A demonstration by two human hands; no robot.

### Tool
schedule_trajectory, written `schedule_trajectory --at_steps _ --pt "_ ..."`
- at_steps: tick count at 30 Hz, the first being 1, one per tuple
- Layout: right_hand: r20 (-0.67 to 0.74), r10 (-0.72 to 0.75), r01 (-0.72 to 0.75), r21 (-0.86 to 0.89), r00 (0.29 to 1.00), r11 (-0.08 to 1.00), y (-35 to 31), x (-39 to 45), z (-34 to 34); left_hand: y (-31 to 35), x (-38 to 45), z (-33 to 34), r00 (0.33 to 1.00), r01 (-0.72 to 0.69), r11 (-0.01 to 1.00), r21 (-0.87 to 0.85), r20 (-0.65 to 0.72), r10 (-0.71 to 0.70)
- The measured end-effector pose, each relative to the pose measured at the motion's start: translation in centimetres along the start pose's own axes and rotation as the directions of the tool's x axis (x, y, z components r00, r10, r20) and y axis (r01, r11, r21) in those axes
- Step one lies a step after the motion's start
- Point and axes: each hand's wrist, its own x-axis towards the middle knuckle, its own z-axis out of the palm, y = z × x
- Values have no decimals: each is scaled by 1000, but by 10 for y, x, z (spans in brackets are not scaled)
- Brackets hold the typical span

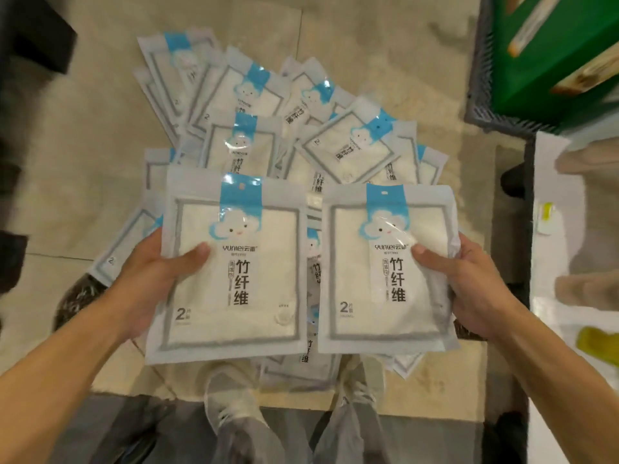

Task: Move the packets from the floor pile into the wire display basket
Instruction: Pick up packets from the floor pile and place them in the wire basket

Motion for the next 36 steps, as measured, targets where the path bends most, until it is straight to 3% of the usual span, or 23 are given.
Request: schedule_trajectory --at_steps 6,13,21,28,36 --pt "88 -59 58 15 994 998 -147 -73 36 125 -96 -31 999 -10 991 -131 51 16" --pt "188 -171 177 -13 967 984 -312 -192 95 271 -225 -70 977 -208 952 -225 -2 213" --pt "385 -256 279 -5 887 960 -470 -375 167 400 -423 -146 898 -440 860 -257 -141 417" --pt "638 -332 385 59 695 921 -539 -523 247 423 -601 -208 747 -640 745 -187 -377 547" --pt "839 -321 447 107 438 888 -550 -640 307 389 -784 -221 484 -794 604 -69 -672 560"
